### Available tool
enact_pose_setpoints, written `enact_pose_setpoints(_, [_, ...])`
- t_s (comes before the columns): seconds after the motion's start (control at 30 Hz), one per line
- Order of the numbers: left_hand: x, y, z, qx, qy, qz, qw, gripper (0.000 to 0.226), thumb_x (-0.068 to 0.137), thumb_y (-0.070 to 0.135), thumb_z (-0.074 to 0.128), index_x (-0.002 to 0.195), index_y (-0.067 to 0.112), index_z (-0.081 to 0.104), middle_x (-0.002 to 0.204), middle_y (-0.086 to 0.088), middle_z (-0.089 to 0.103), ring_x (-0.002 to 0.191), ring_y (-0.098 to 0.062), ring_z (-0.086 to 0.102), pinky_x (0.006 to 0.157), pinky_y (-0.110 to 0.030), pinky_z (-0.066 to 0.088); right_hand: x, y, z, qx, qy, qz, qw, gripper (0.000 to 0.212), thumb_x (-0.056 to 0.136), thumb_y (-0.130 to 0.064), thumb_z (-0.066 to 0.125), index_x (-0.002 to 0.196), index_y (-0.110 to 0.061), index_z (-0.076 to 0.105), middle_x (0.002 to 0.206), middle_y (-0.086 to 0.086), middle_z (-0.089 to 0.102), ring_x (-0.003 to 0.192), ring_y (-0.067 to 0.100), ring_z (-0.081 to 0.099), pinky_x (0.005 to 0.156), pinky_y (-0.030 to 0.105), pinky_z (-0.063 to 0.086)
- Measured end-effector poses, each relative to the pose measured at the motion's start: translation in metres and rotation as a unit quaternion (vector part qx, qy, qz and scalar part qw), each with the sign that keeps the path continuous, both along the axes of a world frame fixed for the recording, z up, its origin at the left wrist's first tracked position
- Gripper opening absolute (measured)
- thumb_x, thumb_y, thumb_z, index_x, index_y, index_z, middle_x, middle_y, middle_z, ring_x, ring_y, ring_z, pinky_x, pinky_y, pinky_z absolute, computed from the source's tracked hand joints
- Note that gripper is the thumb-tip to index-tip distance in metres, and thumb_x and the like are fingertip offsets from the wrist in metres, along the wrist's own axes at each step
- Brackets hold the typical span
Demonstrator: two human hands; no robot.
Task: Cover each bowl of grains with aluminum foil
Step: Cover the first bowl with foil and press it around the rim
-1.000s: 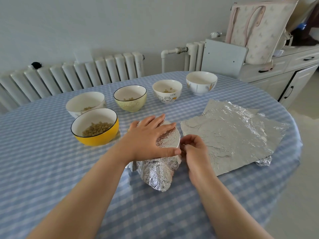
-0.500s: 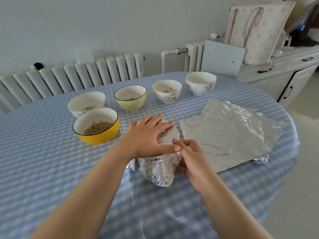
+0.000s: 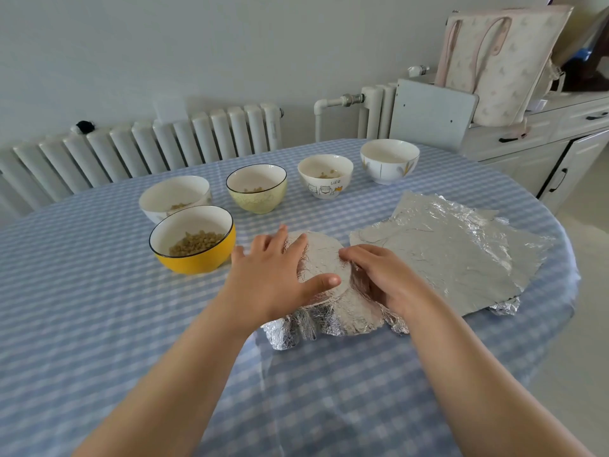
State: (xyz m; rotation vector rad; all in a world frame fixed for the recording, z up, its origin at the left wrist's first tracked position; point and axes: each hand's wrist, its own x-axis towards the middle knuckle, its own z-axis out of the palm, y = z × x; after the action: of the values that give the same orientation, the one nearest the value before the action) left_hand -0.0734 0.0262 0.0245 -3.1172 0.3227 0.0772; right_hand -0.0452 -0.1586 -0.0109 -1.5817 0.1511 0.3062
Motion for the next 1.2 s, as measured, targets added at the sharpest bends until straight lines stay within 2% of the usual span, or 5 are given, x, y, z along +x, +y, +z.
enact_pose_setpoints(0.13, [-0.002,0.003,-0.005,-0.063,-0.012,-0.012,0.998,0.125,0.05,0.098,-0.002,0.155,0.029,0.007,0.164,-0.004,0.005,0.149,-0.021,0.0,0.119,-0.046,0.003,-0.002,0.004,-0.011,-0.08,-0.09,-0.042,0.992,0.02,0.088,-0.036,0.065,0.099,-0.02,0.068,0.095,-0.004,0.072,0.09,0.016,0.067,0.084,0.035,0.051])
enact_pose_setpoints(0.3, [-0.002,0.002,-0.008,-0.084,-0.018,-0.015,0.996,0.132,0.046,0.101,-0.002,0.155,0.027,0.008,0.164,-0.005,0.004,0.15,-0.021,0.002,0.119,-0.042,0.006,-0.016,0.012,-0.021,-0.125,-0.223,-0.078,0.964,0.029,0.093,-0.04,0.057,0.117,-0.025,0.062,0.103,-0.015,0.067,0.098,0.005,0.064,0.085,0.028,0.05])
enact_pose_setpoints(0.47, [-0.003,0.002,-0.009,-0.085,-0.024,-0.012,0.996,0.126,0.048,0.098,0.001,0.154,0.031,0.013,0.164,-0.005,0.003,0.15,-0.02,0.0,0.118,-0.042,0.004,-0.032,0.012,-0.026,-0.055,-0.195,-0.047,0.978,0.066,0.067,-0.075,0.061,0.115,-0.03,0.065,0.103,-0.01,0.073,0.095,0.006,0.069,0.086,0.035,0.055])
enact_pose_setpoints(0.87, [-0.002,0.003,-0.009,-0.099,-0.021,-0.017,0.995,0.122,0.05,0.098,0.005,0.153,0.034,0.015,0.164,-0.003,0.0,0.149,-0.017,-0.003,0.118,-0.045,0.006,-0.033,0.005,-0.017,0.279,-0.016,-0.035,0.959,0.043,0.076,-0.018,0.066,0.119,-0.011,0.064,0.104,0.015,0.073,0.088,0.023,0.072,0.066,0.03,0.058])
enact_pose_setpoints(1.2, [0.0,0.004,-0.011,-0.089,-0.027,-0.018,0.995,0.125,0.047,0.1,-0.002,0.152,0.034,0.017,0.164,-0.002,0.001,0.149,-0.016,0.001,0.117,-0.047,0.011,-0.033,0.009,-0.016,0.298,-0.007,-0.073,0.952,0.017,0.091,-0.009,0.056,0.101,-0.002,0.069,0.074,0.01,0.074,0.061,0.016,0.07,0.052,0.024,0.055])
